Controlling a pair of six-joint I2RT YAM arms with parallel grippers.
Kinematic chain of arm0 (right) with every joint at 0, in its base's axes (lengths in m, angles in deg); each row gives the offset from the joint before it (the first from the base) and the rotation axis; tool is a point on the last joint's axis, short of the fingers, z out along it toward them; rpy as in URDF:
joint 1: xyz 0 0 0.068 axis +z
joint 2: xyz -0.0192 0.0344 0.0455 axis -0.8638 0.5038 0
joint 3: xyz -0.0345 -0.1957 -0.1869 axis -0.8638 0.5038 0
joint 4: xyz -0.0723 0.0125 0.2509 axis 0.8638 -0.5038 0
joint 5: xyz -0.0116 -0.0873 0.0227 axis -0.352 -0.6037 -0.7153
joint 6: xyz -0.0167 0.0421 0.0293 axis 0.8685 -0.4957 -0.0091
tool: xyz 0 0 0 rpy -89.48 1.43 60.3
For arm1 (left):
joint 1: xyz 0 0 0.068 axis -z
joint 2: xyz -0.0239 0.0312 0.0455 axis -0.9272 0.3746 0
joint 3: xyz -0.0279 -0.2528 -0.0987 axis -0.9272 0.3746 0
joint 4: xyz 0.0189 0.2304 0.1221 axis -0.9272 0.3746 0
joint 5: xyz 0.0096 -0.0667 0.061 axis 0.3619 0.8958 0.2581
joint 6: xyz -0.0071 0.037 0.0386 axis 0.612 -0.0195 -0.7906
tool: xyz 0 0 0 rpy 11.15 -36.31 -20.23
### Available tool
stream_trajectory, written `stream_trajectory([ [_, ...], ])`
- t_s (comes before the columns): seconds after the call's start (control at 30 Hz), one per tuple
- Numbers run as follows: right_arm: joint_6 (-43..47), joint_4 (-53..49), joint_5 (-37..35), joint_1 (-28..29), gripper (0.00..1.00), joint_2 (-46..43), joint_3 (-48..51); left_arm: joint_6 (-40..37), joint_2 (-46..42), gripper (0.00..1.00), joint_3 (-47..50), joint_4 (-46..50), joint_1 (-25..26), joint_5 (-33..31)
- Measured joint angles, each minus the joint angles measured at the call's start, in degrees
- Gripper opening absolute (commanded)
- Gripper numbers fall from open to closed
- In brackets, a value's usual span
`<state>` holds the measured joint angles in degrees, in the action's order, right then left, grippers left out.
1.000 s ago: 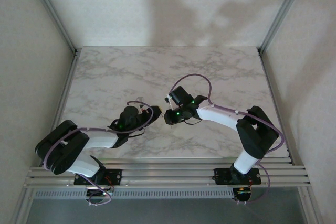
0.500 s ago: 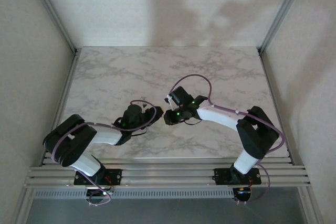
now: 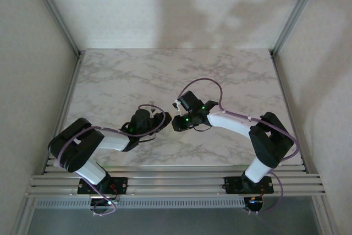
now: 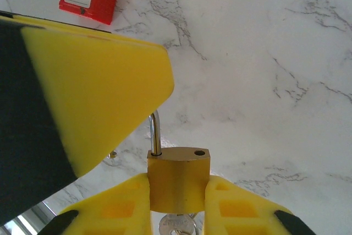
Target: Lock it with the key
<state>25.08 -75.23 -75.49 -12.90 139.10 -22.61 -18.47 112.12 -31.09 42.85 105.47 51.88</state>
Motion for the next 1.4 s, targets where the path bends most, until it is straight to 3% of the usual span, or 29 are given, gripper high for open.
stream_trajectory([
  [0.4, 0.0, 0.0, 0.0, 0.0, 0.22, 0.0, 0.0, 0.0, 0.1, 0.16, 0.0, 0.0, 0.0, 0.2],
  [0.67, 0.0, 0.0, 0.0, 0.0, 0.22, 0.0, 0.1, 0.5, 0.6, 0.0, -0.5, -0.9, 0.1, 0.2],
  [0.93, 0.0, 0.0, 0.0, 0.0, 0.24, 0.0, 0.1, 0.4, 0.7, 0.0, -0.5, -1.1, 0.1, 0.4],
  [1.4, 0.0, 0.0, 0.0, 0.0, 0.41, -1.6, 0.9, 1.8, 0.8, 0.0, 0.3, -3.6, 0.2, 0.3],
])
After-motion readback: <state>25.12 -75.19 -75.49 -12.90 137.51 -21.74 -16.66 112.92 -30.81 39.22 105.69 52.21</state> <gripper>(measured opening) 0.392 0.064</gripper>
